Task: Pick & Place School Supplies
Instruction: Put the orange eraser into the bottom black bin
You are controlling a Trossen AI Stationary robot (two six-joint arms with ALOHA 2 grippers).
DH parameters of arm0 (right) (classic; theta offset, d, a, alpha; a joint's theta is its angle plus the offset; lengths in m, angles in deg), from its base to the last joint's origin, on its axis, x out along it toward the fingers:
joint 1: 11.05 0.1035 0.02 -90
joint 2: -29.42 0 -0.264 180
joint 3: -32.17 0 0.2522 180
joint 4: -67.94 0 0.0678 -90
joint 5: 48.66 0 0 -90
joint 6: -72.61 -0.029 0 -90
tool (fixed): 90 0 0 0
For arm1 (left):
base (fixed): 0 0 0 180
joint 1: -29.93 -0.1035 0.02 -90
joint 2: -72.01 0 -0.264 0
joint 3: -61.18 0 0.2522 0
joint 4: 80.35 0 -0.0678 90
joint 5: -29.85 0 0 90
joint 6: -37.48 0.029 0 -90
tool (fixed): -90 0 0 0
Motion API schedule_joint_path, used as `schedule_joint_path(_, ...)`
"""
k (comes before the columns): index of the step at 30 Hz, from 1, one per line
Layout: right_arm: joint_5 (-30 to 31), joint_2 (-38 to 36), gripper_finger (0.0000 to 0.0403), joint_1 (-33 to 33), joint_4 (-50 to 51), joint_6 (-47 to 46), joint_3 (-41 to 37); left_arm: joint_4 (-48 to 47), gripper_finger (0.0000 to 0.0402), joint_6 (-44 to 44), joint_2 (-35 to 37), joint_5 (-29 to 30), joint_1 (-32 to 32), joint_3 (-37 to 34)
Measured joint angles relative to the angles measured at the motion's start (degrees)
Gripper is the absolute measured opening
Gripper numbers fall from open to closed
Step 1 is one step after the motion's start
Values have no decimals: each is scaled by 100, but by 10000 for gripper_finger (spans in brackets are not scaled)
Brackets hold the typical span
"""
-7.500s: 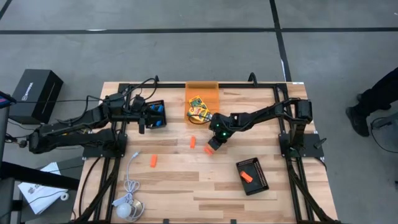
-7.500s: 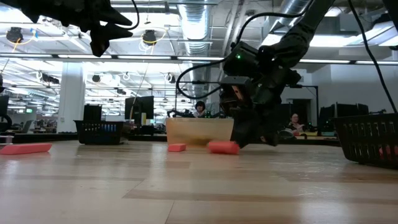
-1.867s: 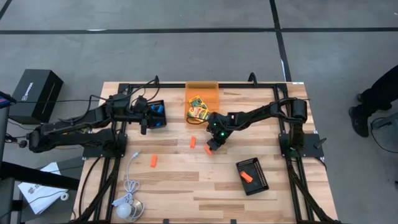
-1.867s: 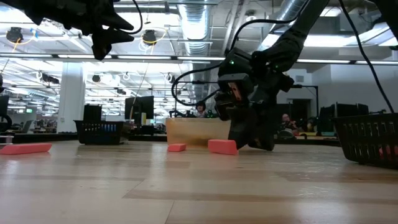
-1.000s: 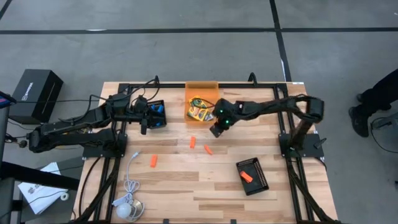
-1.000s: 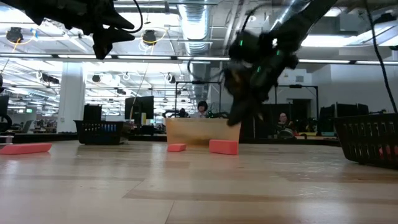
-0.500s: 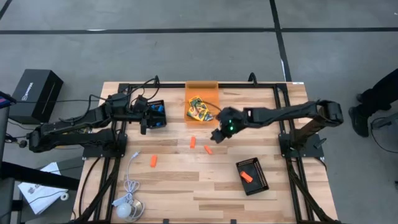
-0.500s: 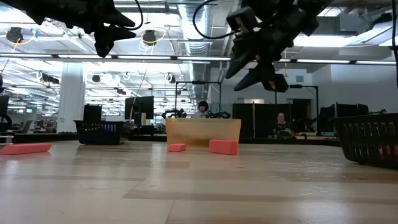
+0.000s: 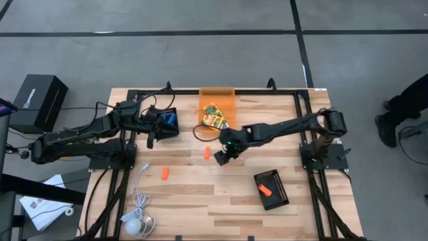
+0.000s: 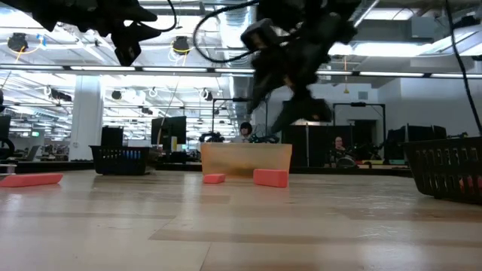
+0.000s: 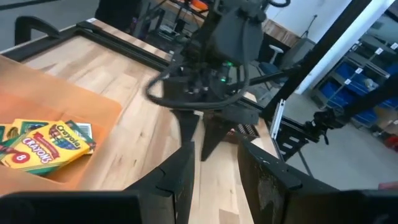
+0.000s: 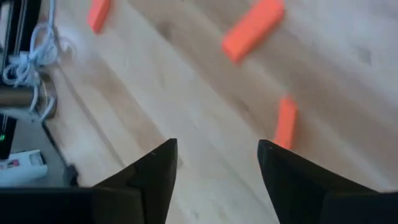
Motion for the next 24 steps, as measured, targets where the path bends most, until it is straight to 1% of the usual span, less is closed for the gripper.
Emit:
schedule_joint_path(3,37,306,213,-57,755,265,464,-17,117,94,1,-45,0,0)
schedule_joint_path(4,35,427,212,-83,868,343,613,-34,117,111,-2,-45,0,0)
schedule_joint_path(6,28,581,209,-107,1431,488,788,-39,117,120,1,-46,0,0)
schedule_joint_path(10,-9,784,208,-131,1807,663,1003,-74,117,167,1,-53,0,0)
schedule_joint_path(17,-3,852,209,-116,2010,668,1045,-138,117,228,1,-110,0,0)
schedule_joint_path(24,39,852,208,-122,1909,666,1001,-164,117,256,1,-143,0,0)
